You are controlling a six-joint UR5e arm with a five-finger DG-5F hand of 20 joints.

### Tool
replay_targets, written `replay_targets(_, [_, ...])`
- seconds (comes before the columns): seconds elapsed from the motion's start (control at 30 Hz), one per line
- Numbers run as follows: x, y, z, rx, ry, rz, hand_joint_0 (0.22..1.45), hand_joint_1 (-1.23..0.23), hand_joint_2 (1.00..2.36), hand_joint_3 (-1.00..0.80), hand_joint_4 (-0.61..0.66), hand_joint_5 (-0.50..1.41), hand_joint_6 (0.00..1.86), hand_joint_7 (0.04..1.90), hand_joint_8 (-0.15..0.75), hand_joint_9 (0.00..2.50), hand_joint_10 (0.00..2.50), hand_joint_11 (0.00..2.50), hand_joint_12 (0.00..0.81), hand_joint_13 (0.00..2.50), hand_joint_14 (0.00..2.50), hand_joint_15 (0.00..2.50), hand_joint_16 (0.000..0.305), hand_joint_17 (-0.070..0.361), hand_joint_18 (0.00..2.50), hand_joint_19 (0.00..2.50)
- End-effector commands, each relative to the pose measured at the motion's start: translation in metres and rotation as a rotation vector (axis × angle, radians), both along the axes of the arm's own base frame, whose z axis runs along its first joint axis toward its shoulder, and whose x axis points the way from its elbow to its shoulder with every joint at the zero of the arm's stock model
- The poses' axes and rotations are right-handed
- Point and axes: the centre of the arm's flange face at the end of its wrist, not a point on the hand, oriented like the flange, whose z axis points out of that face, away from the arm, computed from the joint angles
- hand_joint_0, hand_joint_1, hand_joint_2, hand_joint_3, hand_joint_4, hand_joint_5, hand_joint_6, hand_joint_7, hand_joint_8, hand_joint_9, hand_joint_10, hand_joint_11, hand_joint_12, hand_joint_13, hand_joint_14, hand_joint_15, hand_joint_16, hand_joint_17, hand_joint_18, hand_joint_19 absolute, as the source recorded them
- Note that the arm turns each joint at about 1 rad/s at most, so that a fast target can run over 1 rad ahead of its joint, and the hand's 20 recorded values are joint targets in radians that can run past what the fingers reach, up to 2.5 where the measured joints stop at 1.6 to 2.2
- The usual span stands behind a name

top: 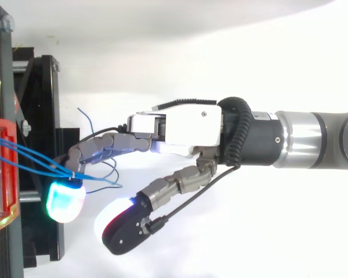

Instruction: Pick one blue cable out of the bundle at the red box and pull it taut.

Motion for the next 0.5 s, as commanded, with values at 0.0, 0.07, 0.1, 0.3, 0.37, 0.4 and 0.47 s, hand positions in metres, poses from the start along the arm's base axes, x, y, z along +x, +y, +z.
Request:
replay_targets(0.0, [-0.001, -0.003, -0.001, -0.003, 0.005, -0.008, 0.53, -0.6, 1.0, -0.5, 0.32, -0.17, 0.5, 0.95, 0.307, 0.33, 0.0, 0.1, 0.407, 0.27, 0.01, 0.19, 0.058, 0.131, 0.29, 0.2])
replay_targets(0.07, [-0.001, -0.006, -0.001, -0.003, 0.013, -0.016, 0.53, -0.6, 1.0, -0.5, 0.32, -0.17, 0.5, 0.95, 0.307, 0.33, 0.0, 0.11, 0.408, 0.27, 0.01, 0.18, 0.058, 0.131, 0.29, 0.2])
replay_targets(0.1, [-0.002, -0.009, -0.002, -0.007, 0.022, -0.024, 0.53, -0.6, 1.0, -0.5, 0.32, -0.17, 0.5, 0.95, 0.306, 0.33, 0.0, 0.1, 0.408, 0.27, 0.01, 0.19, 0.058, 0.131, 0.29, 0.2])
replay_targets(0.3, [-0.005, -0.015, -0.005, -0.047, 0.047, -0.051, 0.52, -0.6, 1.0, -0.5, 0.33, -0.17, 0.5, 0.95, 0.308, 0.33, 0.0, 0.1, 0.409, 0.27, 0.01, 0.19, 0.059, 0.132, 0.29, 0.19])
replay_targets(0.37, [-0.005, -0.016, -0.005, -0.053, 0.048, -0.053, 0.52, -0.6, 1.0, -0.5, 0.33, -0.17, 0.5, 0.96, 0.308, 0.33, 0.0, 0.11, 0.409, 0.27, 0.01, 0.18, 0.059, 0.132, 0.29, 0.2])
replay_targets(0.4, [-0.004, -0.015, -0.004, -0.058, 0.043, -0.052, 0.52, -0.6, 1.0, -0.5, 0.33, -0.17, 0.5, 0.96, 0.309, 0.33, 0.0, 0.1, 0.409, 0.27, 0.0, 0.18, 0.059, 0.132, 0.29, 0.19])
replay_targets(0.47, [-0.004, -0.016, -0.004, -0.063, 0.044, -0.054, 0.52, -0.61, 1.0, -0.5, 0.33, -0.17, 0.5, 0.97, 0.308, 0.33, 0.0, 0.11, 0.409, 0.27, 0.01, 0.19, 0.059, 0.132, 0.29, 0.2])
